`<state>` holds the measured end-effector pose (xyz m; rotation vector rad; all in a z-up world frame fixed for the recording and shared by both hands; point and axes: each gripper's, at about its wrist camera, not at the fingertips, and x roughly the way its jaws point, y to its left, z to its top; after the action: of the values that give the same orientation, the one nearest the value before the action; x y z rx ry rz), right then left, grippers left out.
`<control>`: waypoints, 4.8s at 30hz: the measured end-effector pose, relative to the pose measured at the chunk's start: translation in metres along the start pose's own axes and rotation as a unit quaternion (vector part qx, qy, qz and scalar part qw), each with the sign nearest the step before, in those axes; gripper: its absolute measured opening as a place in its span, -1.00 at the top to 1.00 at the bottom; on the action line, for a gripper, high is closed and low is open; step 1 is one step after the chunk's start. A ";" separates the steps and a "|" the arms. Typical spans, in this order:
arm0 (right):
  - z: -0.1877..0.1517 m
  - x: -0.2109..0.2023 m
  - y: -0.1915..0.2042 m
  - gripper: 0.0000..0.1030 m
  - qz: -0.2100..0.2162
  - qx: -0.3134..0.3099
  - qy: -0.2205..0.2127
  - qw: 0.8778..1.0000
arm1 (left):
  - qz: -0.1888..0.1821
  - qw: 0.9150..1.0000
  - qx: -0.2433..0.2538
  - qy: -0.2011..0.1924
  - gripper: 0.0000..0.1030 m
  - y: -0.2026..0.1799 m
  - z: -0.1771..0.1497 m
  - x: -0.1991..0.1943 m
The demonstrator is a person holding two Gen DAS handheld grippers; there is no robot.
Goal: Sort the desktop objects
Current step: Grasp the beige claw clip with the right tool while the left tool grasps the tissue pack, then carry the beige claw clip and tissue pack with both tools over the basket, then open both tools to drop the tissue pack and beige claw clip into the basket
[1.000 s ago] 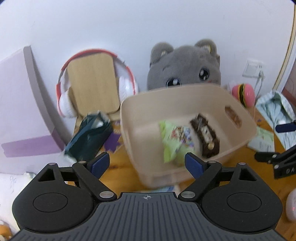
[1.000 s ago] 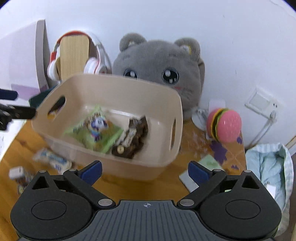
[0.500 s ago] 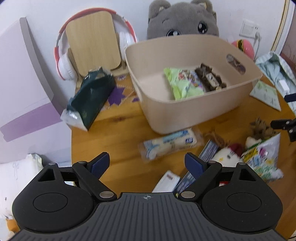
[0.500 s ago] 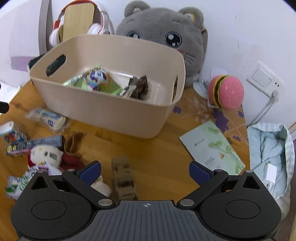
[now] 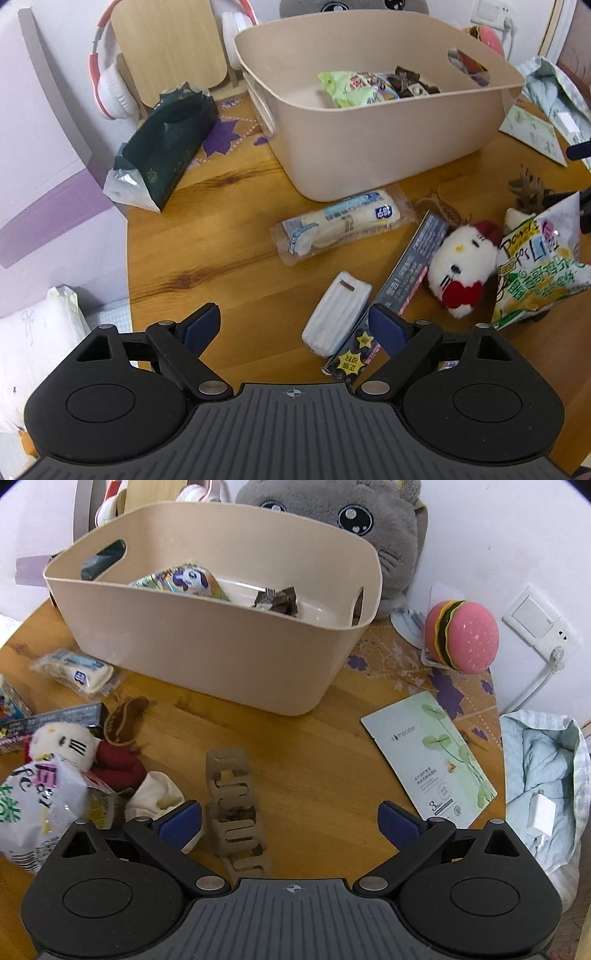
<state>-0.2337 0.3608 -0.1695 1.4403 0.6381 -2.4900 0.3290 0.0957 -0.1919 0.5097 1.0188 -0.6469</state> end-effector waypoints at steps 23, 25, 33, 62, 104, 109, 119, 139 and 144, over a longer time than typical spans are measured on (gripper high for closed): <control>-0.002 0.036 0.002 0.03 0.067 0.017 0.027 0.997 | -0.038 0.998 0.030 0.037 0.54 -0.002 -0.005 0.038; -0.001 0.035 0.004 0.22 0.075 0.013 0.026 0.997 | -0.043 0.998 0.031 0.036 0.71 -0.002 -0.006 0.039; -0.002 0.035 0.004 0.42 0.076 0.014 0.024 0.997 | -0.057 0.998 0.014 0.034 0.81 0.000 -0.007 0.041; -0.007 0.033 0.000 0.42 0.070 0.028 0.022 0.997 | -0.062 0.982 -0.177 0.022 0.10 0.006 0.021 0.060; 0.102 -0.089 -0.047 0.42 0.044 0.021 -0.172 0.984 | -0.053 0.984 -0.049 -0.165 0.10 0.022 0.164 -0.049; 0.127 -0.071 -0.043 0.42 0.041 0.030 -0.175 0.983 | -0.046 0.985 -0.040 -0.159 0.10 0.015 0.180 -0.032; 0.155 -0.026 -0.024 0.42 0.035 0.033 -0.149 0.988 | -0.039 0.993 -0.014 -0.114 0.10 -0.006 0.192 0.017; 0.148 0.038 0.003 0.08 0.001 -0.012 -0.064 0.998 | -0.059 0.995 0.024 -0.080 -0.25 -0.027 0.176 0.046; 0.144 0.026 0.005 -0.32 -0.008 -0.017 -0.081 0.997 | -0.066 0.992 0.013 -0.107 -0.36 -0.019 0.170 0.025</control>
<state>-0.3572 0.2913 -0.1306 1.2099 0.6587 -2.5612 0.4289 -0.0363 -0.1415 0.3877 0.8479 -0.8157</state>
